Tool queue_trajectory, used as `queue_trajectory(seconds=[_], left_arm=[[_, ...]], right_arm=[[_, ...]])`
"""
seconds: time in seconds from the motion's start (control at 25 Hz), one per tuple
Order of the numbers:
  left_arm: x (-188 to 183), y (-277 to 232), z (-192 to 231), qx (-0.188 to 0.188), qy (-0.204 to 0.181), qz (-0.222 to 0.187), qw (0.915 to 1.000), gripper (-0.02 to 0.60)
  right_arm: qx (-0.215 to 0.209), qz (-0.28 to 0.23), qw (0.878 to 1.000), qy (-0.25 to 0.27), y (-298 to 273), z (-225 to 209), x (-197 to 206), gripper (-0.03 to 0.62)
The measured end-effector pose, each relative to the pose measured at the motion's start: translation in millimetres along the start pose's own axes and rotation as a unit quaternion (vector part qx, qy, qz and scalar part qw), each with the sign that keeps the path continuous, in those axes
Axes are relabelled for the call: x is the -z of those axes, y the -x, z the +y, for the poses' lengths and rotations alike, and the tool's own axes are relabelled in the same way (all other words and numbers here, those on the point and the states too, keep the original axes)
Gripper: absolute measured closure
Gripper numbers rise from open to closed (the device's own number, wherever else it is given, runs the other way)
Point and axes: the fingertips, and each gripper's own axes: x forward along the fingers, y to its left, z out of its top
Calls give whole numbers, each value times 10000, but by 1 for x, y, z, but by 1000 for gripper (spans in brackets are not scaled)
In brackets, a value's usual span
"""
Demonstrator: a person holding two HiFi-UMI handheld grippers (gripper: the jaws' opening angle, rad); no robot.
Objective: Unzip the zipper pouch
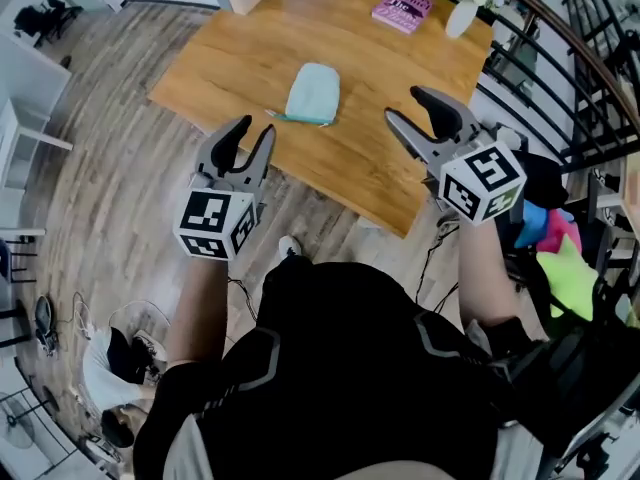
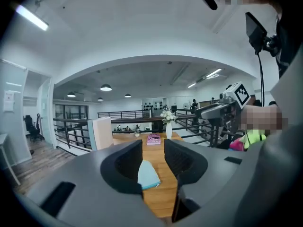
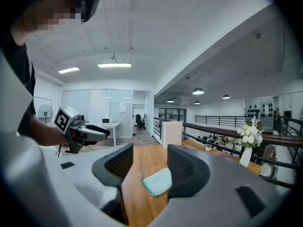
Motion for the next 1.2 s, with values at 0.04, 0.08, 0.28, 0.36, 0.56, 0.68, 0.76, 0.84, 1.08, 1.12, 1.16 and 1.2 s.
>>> queue_trajectory(seconds=[0.04, 0.08, 0.28, 0.36, 0.56, 0.68, 0.76, 0.84, 1.08, 1.12, 1.16, 1.2], left_arm=[[1, -4, 9, 89, 62, -32, 9999, 420], [2, -7, 17, 173, 116, -62, 9998, 420], [10, -19, 49, 523, 267, -119, 9982, 411], [16, -23, 59, 683, 280, -85, 9972, 411], [26, -31, 84, 832, 472, -146, 9953, 411], [31, -34, 97, 764, 692, -171, 9945, 411], [37, -39, 98, 793, 659, -114, 9946, 411], [44, -45, 100, 752, 605, -111, 9953, 411], [75, -64, 103, 438, 743, 270, 9959, 411], [77, -66, 102, 400, 691, 333, 9963, 411], [79, -67, 100, 366, 660, 384, 9964, 411], [82, -69, 98, 341, 671, 433, 9962, 411]], right_arm=[[83, 41, 10000, -32, -7, -1, -1, 361], [146, 90, 9998, -54, -14, -1, 0, 361], [334, 339, 9989, 37, -38, 8, 3, 362], [428, 390, 9983, 60, -47, 9, 4, 362], [470, 500, 9976, -132, -69, 4, 24, 365], [507, 677, 9963, -174, -78, -4, 39, 370], [436, 780, 9958, -206, -87, -7, 52, 375], [291, 878, 9955, -204, -96, -10, 65, 388], [-62, 1298, 9914, 156, -127, -26, 109, 427], [-128, 1377, 9902, 197, -131, -29, 118, 430], [-228, 1453, 9888, 235, -136, -31, 127, 428], [-347, 1527, 9873, 281, -140, -33, 135, 422]])
